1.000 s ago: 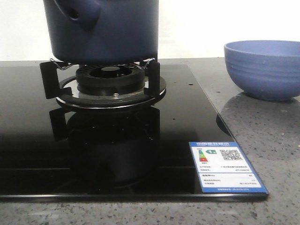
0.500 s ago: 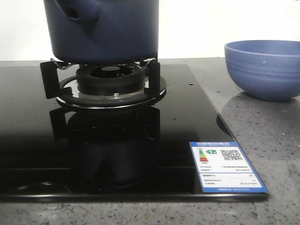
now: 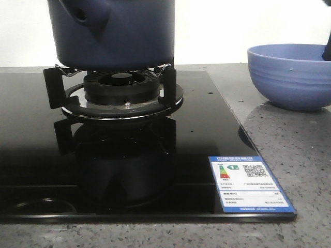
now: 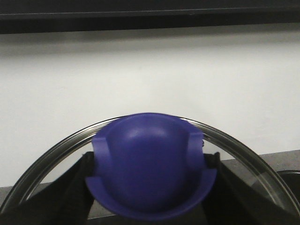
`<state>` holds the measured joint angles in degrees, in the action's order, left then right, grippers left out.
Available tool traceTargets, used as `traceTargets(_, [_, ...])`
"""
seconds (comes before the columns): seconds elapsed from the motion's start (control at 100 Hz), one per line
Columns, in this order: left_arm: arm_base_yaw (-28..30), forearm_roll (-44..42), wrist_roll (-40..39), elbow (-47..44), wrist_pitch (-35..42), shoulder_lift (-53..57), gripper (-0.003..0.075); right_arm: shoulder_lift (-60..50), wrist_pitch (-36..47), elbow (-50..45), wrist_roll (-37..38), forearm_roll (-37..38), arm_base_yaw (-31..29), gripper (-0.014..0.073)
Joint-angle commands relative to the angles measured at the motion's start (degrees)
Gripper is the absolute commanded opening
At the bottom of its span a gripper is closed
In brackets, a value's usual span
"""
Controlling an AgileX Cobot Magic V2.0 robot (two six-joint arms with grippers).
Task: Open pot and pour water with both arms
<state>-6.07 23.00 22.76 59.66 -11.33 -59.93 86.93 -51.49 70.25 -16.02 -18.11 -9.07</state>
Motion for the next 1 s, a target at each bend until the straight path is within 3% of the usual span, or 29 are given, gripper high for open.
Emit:
traceTargets(0.0, [0.1,1.6,-0.1,2.0,5.7,1.4,0.0389,-1.2,1.4,2.0,-0.1,-0.4,-0.3,0.0372])
traceTargets(0.24, [0.1,2.7,-0.1,2.0,5.7,1.2,0.0389,0.4,1.3,2.0,-0.1,-0.3,-0.3,0.0027])
traceTargets(0.34, [0.1,2.7,-0.1,2.0,5.4,0.7,0.0389,0.9,1.0,2.0,-0.1,-0.3,-0.3,-0.0067])
traceTargets(0.57, [0.1,2.7,-0.1,2.0,4.8,0.6,0.0389,0.6,-1.7,5.4,-0.1,-1.2,-0.3,-0.0058])
traceTargets(0.99, [0.1,2.7,-0.1,2.0,4.8,0.6,0.0389,2.7,-18.2,30.9,2.7,-5.1,0.9,-0.0048])
